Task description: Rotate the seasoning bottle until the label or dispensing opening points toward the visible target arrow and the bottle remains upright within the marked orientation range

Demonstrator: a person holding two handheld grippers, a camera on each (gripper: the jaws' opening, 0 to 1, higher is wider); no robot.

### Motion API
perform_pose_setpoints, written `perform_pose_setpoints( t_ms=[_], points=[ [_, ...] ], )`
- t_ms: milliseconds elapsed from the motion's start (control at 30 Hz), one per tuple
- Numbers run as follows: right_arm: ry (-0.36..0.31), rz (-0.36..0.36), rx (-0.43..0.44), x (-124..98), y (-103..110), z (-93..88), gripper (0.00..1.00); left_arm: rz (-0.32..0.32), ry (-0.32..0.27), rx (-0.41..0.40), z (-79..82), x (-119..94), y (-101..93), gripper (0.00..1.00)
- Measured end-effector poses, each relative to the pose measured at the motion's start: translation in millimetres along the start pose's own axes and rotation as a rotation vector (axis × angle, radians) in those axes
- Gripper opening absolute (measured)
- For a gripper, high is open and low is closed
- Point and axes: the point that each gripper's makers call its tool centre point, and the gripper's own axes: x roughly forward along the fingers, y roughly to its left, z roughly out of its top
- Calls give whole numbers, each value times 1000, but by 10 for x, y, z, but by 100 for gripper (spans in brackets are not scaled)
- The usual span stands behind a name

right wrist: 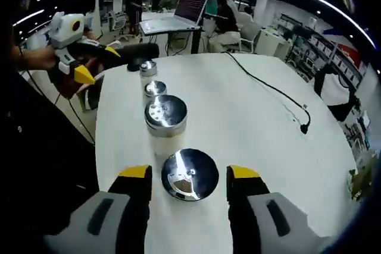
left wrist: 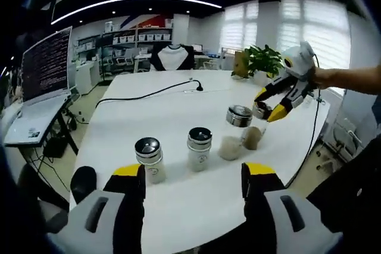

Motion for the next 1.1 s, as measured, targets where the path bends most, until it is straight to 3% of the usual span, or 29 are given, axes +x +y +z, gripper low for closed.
perform_pose_setpoints(
  t_ms=[200,333,633,700,867,1000,1100],
  points=[
    [-112,-143,162,-127,88,23,63,-25,-22,18,-22,-80,92,76],
    [-170,-222,239,-198,303,-12,64,-48,-27,31,-76,-126,153,82],
    [-191,-273,325,-268,696,-173,65,-84,-21,54,-168,-318,214,83],
    [-189,-282,296,-304,761,-186,65,-85,-30,45,-168,-380,213,83],
    [-236,-311,339,-432,870,-235,66,-88,-41,48,-194,-593,108,82],
    [-288,-290,373,-529,1068,-251,63,-110,-52,64,-208,-777,-3,79],
    [-282,-298,370,-598,1189,-283,65,-114,-43,88,-257,-897,-64,81]
  ],
)
